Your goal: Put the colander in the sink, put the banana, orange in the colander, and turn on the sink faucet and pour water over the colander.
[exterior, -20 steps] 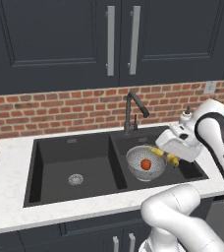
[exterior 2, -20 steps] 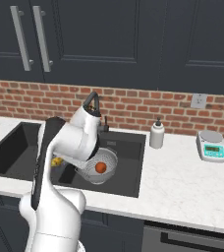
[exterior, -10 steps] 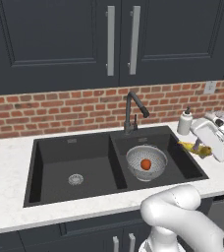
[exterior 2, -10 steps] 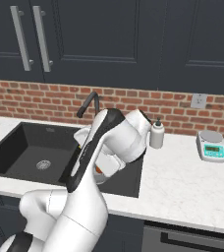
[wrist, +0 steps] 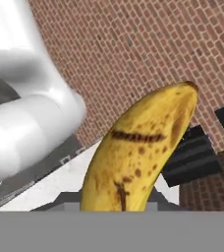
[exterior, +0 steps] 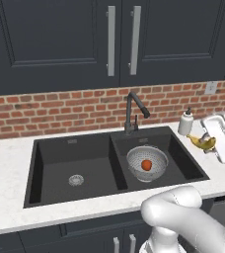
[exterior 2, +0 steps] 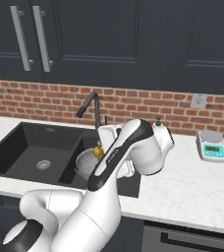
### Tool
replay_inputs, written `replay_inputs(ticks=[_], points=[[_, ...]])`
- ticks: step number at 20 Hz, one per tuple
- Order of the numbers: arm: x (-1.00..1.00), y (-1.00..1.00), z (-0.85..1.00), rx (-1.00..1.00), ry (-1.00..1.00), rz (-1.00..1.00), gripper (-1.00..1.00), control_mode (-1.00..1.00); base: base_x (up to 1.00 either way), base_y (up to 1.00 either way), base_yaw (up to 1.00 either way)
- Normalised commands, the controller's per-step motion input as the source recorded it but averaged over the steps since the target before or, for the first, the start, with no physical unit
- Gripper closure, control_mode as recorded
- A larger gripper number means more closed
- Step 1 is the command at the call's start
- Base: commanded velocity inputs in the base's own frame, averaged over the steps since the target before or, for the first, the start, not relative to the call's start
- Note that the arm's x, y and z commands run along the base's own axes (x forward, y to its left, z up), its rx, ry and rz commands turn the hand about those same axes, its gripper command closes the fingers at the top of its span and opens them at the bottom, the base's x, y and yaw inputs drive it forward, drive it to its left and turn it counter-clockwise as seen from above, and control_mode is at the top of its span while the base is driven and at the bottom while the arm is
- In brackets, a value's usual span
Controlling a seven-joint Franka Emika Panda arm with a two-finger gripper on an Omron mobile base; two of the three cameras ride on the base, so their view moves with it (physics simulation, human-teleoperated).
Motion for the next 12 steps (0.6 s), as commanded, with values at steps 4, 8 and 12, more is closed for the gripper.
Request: replay_inputs(ticks=[4,8,12], points=[[0.60,0.00,0.00,0.07,0.39,-0.28,1.00,-1.00,0.00,0.00,0.00],[0.64,0.00,0.00,0.00,0.55,-0.28,1.00,-1.00,0.00,0.00,0.00],[0.55,-0.07,-0.07,0.00,0.54,-0.23,1.00,-1.00,0.00,0.00,0.00]])
